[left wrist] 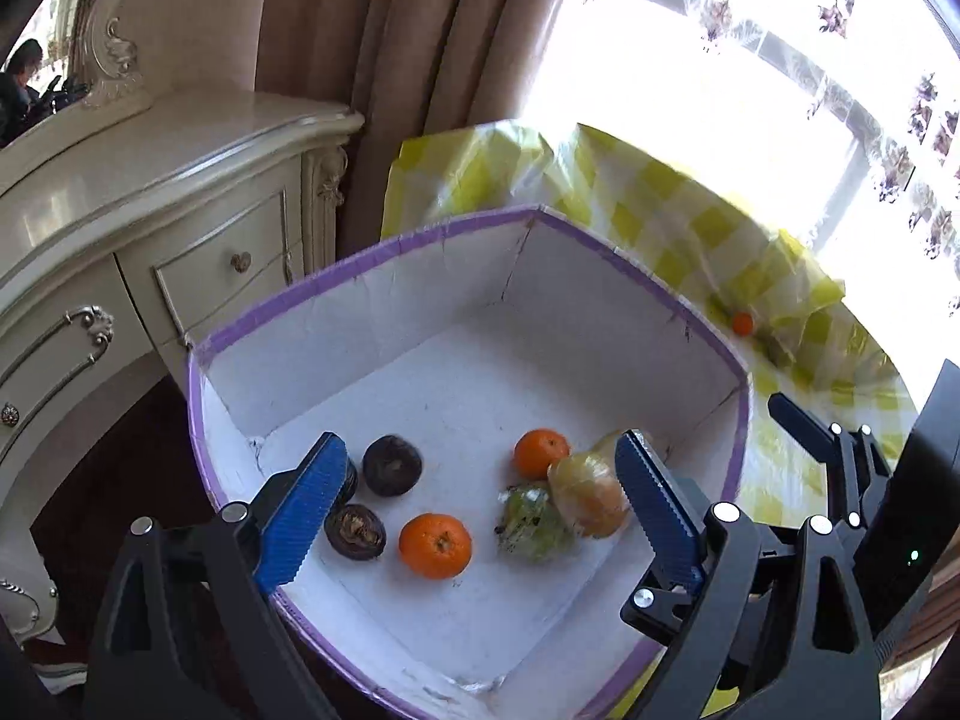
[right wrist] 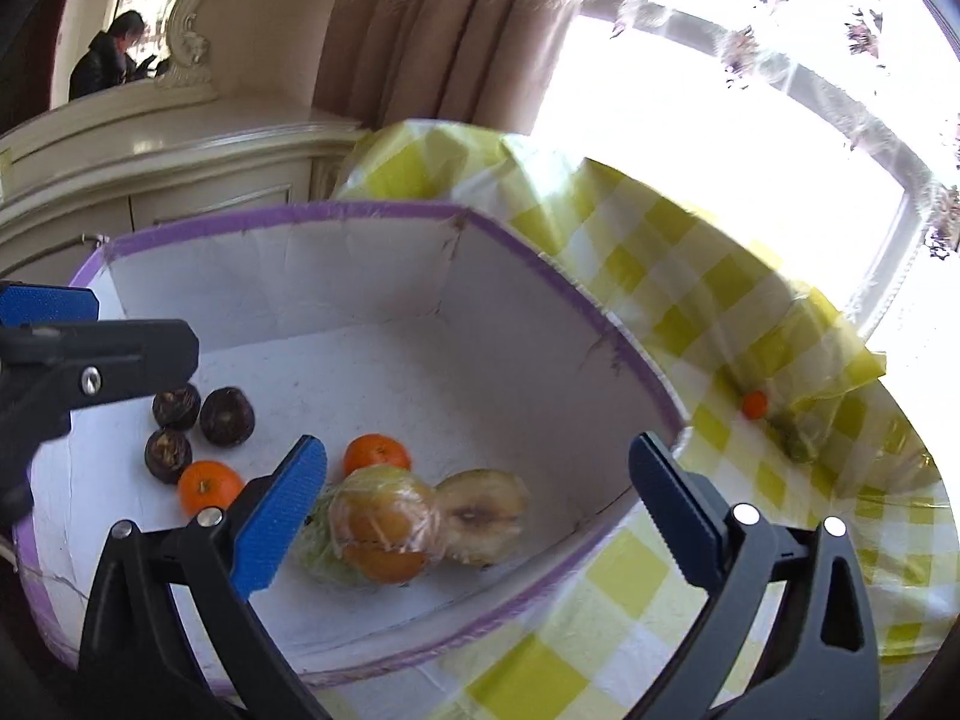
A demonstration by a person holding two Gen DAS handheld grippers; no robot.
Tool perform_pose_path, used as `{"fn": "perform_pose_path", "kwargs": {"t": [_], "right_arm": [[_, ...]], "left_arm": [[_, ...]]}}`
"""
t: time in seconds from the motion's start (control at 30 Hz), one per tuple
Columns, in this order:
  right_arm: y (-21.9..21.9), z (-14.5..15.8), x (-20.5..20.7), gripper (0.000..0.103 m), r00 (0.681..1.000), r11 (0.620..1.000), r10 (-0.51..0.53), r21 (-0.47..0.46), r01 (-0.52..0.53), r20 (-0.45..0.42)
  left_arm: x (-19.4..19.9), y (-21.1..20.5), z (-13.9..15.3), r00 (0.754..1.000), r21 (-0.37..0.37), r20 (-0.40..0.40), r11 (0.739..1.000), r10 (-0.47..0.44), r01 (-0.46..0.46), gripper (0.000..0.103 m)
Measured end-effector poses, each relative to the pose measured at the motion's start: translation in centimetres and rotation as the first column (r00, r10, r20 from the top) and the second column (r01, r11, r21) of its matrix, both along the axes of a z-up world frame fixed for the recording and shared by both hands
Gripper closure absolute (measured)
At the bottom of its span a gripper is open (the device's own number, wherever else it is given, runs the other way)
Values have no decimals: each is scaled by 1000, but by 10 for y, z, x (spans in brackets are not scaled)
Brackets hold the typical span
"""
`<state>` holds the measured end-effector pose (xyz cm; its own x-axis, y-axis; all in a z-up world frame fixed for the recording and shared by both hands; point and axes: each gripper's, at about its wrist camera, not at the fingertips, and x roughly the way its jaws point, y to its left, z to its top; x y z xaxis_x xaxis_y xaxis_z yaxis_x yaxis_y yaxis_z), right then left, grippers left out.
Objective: Organize fruits
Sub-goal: 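Move both grippers back toward the last fruits on the tablecloth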
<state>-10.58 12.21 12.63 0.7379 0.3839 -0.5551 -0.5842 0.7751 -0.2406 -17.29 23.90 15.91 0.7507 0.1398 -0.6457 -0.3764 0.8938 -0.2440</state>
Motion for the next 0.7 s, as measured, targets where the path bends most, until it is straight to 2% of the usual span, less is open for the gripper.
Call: {"fn": "perform_pose_path", "kwargs": {"t": [0.1,0.17,0.23,0.3,0.4,0.5,0.6,0.67,0.7], "right_arm": [[-48,18,1,2,998,982,-43,185,33,50],[-85,21,7,2,995,950,-87,304,67,53],[-126,17,14,2,989,905,-139,411,109,44],[-161,8,27,2,976,867,-218,460,192,3],[-207,-9,50,2,936,825,-337,448,346,-102],[-249,-27,72,2,883,770,-440,436,466,-165],[-282,-42,98,2,823,726,-520,388,568,-231],[-299,-55,118,2,773,699,-572,330,634,-273],[-305,-61,127,2,759,693,-585,309,651,-287]], "left_arm": [[-6,-33,29,986,78,162,997,-34,21,15],[-3,-63,41,968,154,232,986,-96,61,15],[6,-98,44,949,239,254,963,-185,124,15],[19,-133,40,927,313,235,926,-291,212,15],[45,-181,22,888,383,180,862,-422,332,15],[73,-218,2,848,389,148,819,-508,423,15],[108,-239,-18,831,320,141,819,-539,477,15],[135,-245,-31,843,269,150,842,-517,468,15],[149,-248,-37,852,251,154,853,-501,457,15]]}}
